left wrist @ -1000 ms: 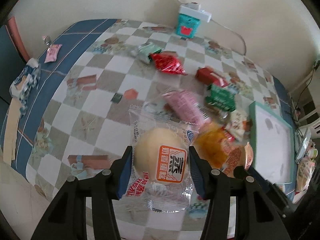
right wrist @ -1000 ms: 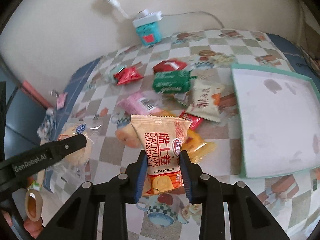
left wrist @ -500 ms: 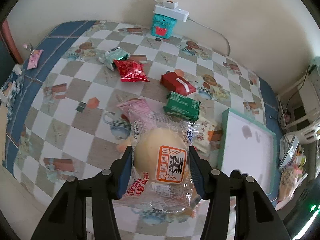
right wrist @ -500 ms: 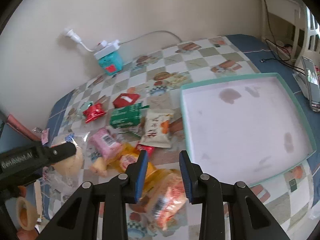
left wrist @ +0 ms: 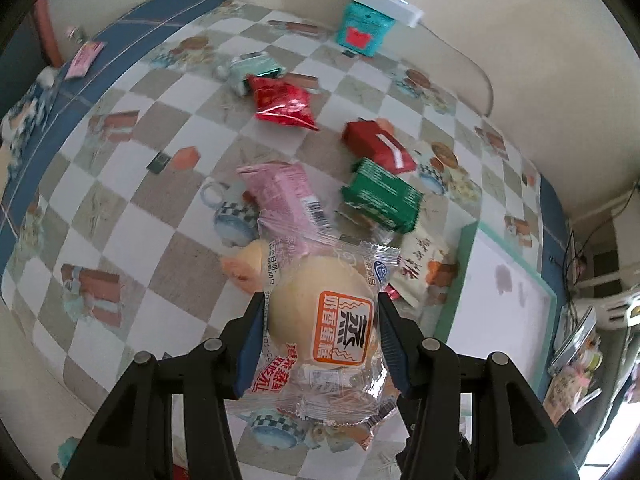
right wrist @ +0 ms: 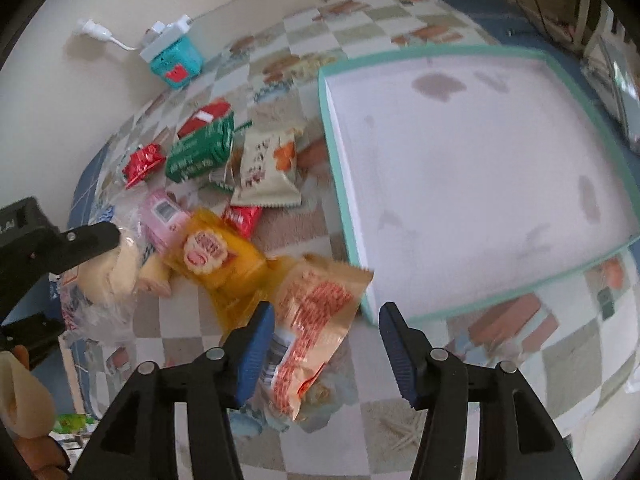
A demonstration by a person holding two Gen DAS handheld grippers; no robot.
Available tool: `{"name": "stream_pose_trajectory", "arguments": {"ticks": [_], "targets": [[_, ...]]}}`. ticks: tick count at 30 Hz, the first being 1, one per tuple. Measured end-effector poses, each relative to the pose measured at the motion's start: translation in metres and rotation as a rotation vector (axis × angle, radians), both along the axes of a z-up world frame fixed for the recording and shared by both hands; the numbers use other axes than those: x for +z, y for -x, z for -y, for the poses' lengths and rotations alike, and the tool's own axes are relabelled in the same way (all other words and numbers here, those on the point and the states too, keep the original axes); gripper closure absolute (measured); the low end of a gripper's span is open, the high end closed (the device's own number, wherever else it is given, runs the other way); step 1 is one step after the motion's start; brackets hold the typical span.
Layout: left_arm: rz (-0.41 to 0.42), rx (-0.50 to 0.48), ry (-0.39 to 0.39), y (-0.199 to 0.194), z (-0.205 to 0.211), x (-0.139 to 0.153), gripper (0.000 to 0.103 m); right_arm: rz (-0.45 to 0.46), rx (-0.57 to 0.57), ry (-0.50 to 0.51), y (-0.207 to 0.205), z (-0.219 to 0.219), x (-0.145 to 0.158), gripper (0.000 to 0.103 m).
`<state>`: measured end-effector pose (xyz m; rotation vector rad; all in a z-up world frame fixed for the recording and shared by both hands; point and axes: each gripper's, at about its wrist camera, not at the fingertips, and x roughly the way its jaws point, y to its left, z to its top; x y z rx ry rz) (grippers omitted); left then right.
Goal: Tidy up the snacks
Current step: 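Carry the Swiss roll pack over the tray with the right gripper while the left carries the bun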
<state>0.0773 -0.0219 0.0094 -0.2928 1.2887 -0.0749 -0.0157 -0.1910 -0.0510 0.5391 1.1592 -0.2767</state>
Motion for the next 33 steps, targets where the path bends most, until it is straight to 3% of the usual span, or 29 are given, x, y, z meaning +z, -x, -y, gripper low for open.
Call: {"name": "stream_pose_trajectory", "arguments": {"ticks": [9, 20, 24, 28, 33], "targets": [[-0.021, 0.067, 0.034, -0.002, -0.037, -0.008, 0.048, -0.001, -0.016, -0.045, 0.006, -0.013, 0.003, 0.043], [-0.071, 0.071, 0.076, -0.009, -0.047, -0.022, 0.048, -0.029, -0.057, -0.122, -0.002, -0.010, -0.019, 0.044], [-0.075, 0.074, 0.088, -0.009, -0.049, -0.023, 0.048, -0.019, -0.072, -0.117, -0.004, -0.009, -0.021, 0.057], [-0.073, 0.075, 0.092, -0.009, -0.050, -0.022, 0.048, 0.021, -0.040, -0.033, -0.005, -0.016, -0.007, 0.066], [-0.070, 0.068, 0.092, -0.009, -0.048, -0.021, 0.048, 0.052, -0.012, -0.004, -0.004, -0.021, 0.004, 0.068]]}}
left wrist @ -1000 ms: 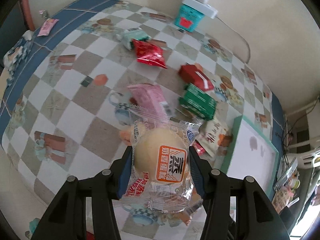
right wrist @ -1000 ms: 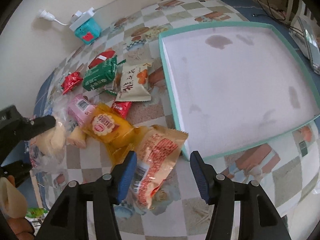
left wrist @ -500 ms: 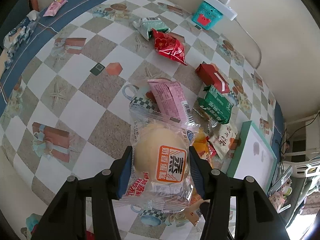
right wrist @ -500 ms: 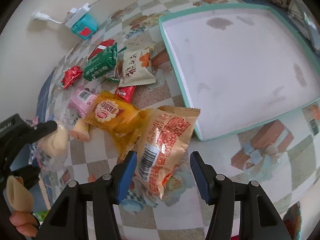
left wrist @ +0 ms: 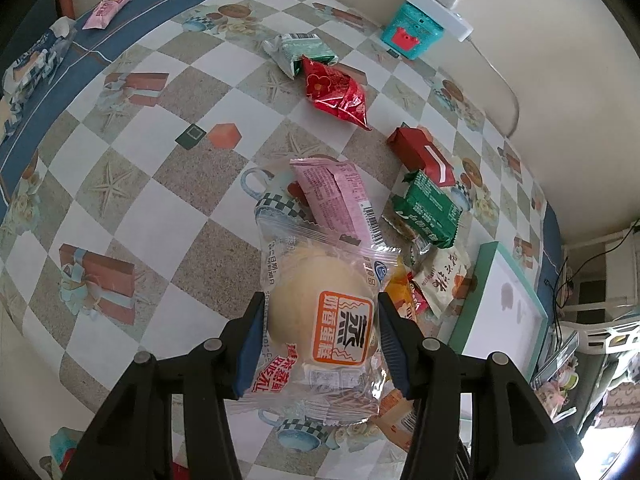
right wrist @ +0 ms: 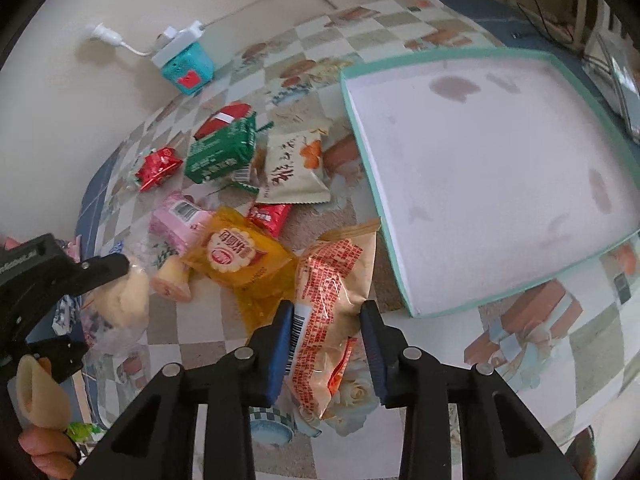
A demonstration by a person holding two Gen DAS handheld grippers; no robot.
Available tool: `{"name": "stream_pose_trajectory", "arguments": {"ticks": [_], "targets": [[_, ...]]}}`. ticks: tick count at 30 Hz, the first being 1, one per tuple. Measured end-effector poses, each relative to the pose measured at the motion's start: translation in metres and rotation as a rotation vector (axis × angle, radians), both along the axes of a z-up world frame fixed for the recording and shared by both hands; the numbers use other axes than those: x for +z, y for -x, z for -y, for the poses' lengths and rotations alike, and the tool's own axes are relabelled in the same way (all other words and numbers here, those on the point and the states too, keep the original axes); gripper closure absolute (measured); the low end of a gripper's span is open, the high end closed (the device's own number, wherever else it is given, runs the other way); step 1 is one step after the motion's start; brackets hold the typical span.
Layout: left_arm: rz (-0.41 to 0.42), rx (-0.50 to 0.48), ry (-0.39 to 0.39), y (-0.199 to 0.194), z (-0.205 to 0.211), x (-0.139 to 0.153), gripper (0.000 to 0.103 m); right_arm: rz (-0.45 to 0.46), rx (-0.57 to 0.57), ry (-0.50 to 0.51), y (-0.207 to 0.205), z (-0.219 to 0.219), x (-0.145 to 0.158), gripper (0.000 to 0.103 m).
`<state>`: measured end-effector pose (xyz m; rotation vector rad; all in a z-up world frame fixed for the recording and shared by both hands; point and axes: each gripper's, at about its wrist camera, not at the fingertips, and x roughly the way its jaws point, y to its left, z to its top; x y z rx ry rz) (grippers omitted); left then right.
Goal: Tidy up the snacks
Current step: 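Carry the Swiss roll pack over the tray with the right gripper while the left carries the bun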
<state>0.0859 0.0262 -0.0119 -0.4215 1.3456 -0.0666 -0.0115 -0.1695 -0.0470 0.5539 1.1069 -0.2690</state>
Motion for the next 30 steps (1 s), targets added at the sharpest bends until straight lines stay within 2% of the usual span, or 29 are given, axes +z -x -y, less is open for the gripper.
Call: {"name": "stream_pose_trajectory", "arguments": {"ticks": [6, 13, 22, 30], "targets": [[0.013, 0.003, -0.004, 0.000, 0.000, 0.004, 0.048, 0.064, -0.004, 0.026, 0.007, 0.001, 0.023, 0.068], [0.039, -0.045, -0.029, -0.005, 0.019, 0.013, 0.048, 0.103, -0.107, 0.086, -0.002, 0.035, 0.046, 0.068], [0.086, -0.150, -0.012, -0.020, 0.077, 0.018, 0.048, 0.084, -0.305, 0.104, -0.015, 0.104, 0.052, 0.068], [0.165, -0.291, 0.010, -0.021, 0.152, 0.028, 0.048, 0.043, -0.434, 0.162, -0.009, 0.161, 0.046, 0.068]]}}
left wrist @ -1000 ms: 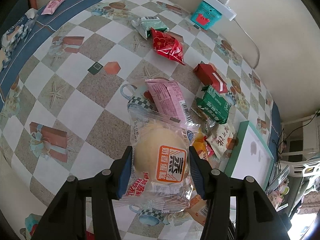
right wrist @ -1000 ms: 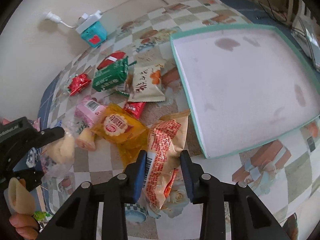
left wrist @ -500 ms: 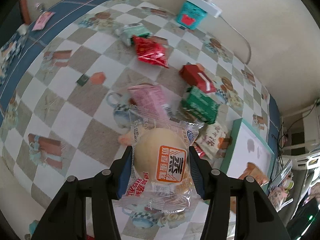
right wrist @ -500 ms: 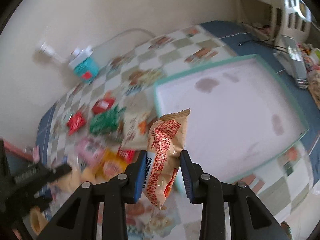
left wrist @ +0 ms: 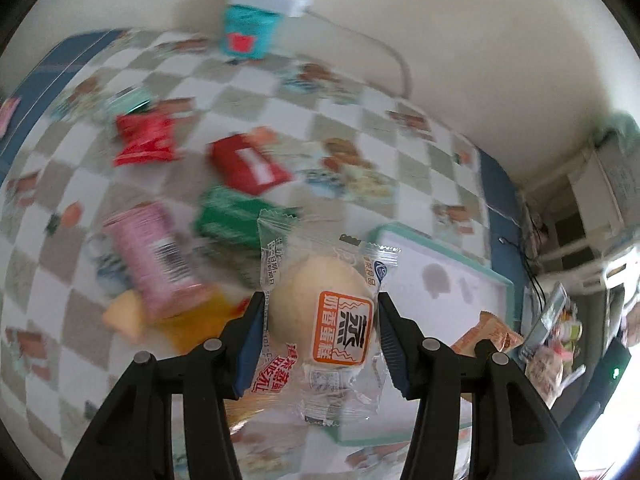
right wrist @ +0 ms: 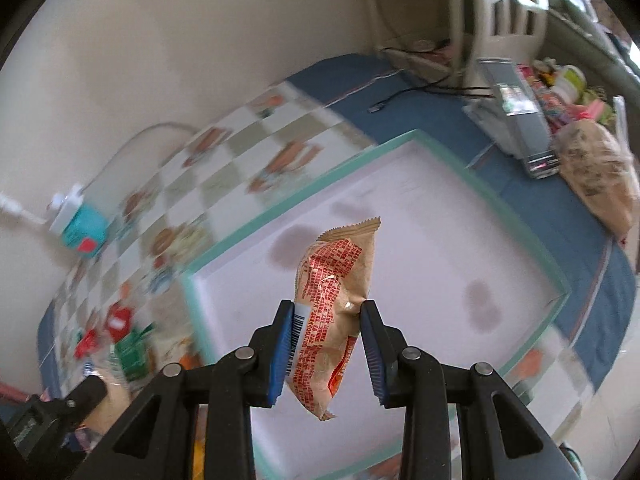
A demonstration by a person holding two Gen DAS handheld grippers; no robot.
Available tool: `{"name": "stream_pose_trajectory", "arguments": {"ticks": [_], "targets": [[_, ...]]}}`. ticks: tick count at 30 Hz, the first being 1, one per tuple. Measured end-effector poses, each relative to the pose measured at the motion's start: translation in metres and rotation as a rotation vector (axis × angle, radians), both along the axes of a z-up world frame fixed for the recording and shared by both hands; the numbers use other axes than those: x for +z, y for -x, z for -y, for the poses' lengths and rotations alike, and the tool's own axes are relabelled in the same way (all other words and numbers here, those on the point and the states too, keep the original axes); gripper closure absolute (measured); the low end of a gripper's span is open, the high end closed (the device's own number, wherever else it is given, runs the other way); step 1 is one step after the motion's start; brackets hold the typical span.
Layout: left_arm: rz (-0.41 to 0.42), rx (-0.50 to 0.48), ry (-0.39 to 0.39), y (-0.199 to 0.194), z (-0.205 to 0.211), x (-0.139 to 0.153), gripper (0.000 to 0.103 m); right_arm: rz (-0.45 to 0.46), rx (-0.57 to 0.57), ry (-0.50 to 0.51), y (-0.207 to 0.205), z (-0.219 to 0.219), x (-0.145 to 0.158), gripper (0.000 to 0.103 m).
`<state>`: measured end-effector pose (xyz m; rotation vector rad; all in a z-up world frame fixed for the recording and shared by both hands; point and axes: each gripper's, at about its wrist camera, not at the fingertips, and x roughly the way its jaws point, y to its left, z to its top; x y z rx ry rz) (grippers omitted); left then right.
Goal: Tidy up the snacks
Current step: 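Carry the Swiss roll pack over the tray with the right gripper while the left carries the bun, then open the right gripper to drop the pack in the tray while the left releases the bun there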
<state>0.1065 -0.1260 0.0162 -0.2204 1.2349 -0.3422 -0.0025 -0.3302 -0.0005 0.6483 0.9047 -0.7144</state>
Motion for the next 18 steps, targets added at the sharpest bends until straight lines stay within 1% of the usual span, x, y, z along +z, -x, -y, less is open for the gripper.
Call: {"name": "stream_pose_trajectory", "arguments": {"ticks": [5, 8, 13, 17, 18], "targets": [[0.039, -0.108, 0.003, -0.002, 0.053, -0.003, 0.048, 0.010, -0.090, 0.015, 0.013, 0.038, -0.002, 0.068], [0.062, -0.144, -0.003, -0.005, 0.072, -0.008, 0.048, 0.014, -0.129, 0.020, 0.015, 0.056, -0.005, 0.068], [0.078, -0.190, 0.010, -0.010, 0.096, -0.020, 0.048, 0.008, -0.129, 0.046, 0.009, 0.070, -0.010, 0.067], [0.104, -0.201, -0.015, -0.010, 0.107, -0.027, 0.047, -0.002, -0.114, 0.055, 0.003, 0.073, -0.013, 0.065], [0.102, -0.197, -0.015, -0.011, 0.107, -0.027, 0.040, -0.005, -0.110, 0.051, 0.003, 0.073, -0.015, 0.065]]}}
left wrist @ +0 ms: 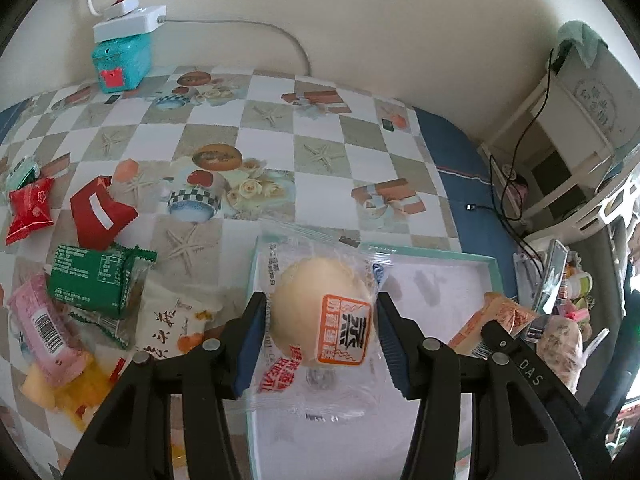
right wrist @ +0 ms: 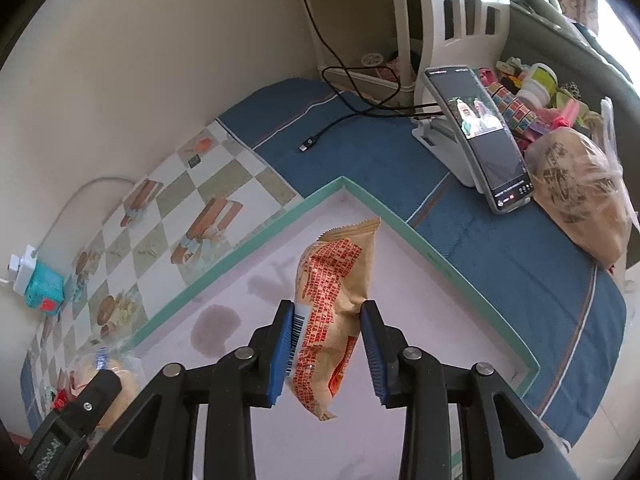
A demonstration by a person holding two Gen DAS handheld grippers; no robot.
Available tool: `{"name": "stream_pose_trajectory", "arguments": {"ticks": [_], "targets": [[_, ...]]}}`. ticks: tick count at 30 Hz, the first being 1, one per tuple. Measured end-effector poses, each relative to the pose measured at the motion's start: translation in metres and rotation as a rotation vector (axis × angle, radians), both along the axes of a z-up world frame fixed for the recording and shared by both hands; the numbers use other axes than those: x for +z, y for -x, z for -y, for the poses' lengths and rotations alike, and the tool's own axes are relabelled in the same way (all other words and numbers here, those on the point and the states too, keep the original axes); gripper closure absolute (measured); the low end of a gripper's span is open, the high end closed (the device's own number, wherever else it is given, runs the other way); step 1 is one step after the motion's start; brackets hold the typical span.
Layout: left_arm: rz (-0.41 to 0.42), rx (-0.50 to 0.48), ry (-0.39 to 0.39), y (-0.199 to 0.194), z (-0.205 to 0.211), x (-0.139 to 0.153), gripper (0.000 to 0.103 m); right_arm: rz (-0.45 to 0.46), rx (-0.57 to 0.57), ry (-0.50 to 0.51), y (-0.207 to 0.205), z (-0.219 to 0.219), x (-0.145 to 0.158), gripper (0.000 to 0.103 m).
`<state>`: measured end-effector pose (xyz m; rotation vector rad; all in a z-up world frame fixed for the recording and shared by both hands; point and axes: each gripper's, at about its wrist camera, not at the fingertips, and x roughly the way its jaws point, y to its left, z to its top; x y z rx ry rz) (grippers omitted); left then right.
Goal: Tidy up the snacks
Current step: 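Open the right gripper to drop the pack in the tray while the left releases the bun there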
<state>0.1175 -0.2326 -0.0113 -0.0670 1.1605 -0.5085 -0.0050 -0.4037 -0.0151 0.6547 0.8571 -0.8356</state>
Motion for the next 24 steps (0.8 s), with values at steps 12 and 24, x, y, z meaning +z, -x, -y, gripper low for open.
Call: {"name": "stream_pose_trajectory", "arguments": {"ticks": [12, 24], "targets": [[-0.039, 0.248, -0.106, -0.019, -0.073, 0.014, 0.012, -0.034, 0.058, -0.006, -0.006, -0.024, 0.006, 0.012], [-0.040, 0.427, -0.096, -0.017, -0.168, 0.035, 0.004, -0.027, 0.149, 0.044, -0.004, -0.068, 0.035, 0.000]]}}
